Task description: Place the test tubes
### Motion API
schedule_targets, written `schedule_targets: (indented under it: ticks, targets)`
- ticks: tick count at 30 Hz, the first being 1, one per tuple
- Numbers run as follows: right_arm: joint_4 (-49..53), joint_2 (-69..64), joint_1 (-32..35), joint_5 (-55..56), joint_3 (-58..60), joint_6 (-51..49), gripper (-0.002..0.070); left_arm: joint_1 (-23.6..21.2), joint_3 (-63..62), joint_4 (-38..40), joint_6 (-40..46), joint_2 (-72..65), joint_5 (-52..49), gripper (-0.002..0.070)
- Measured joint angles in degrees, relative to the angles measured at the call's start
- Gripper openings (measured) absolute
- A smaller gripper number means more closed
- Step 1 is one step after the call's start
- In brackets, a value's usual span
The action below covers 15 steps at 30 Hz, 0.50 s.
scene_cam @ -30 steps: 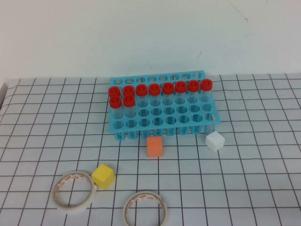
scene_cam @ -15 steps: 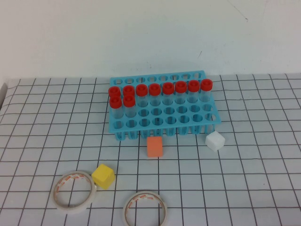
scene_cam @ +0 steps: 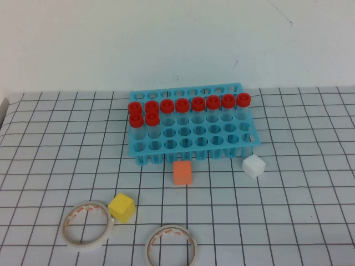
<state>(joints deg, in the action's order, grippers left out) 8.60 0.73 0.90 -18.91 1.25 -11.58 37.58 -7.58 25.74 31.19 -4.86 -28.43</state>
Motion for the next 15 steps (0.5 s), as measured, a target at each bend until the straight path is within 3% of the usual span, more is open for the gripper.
schedule_targets:
  ticks: [10,13,15]
  targets:
    - [0.0,0.0,0.0,-0.3,0.0,0.0,-0.0001,0.0,0.0,-0.1,0.0,0.0,0.0,-0.0001]
    - [0.0,0.0,0.0,-0.5,-0.1,0.0,-0.0001,0.0,0.0,-5.2,-2.3,0.0,1.3,-0.0001]
    - [0.0,0.0,0.0,-0.5,-0.1,0.0,-0.0001,-0.3,0.6,-12.2,-9.5,0.0,4.4,-0.0001]
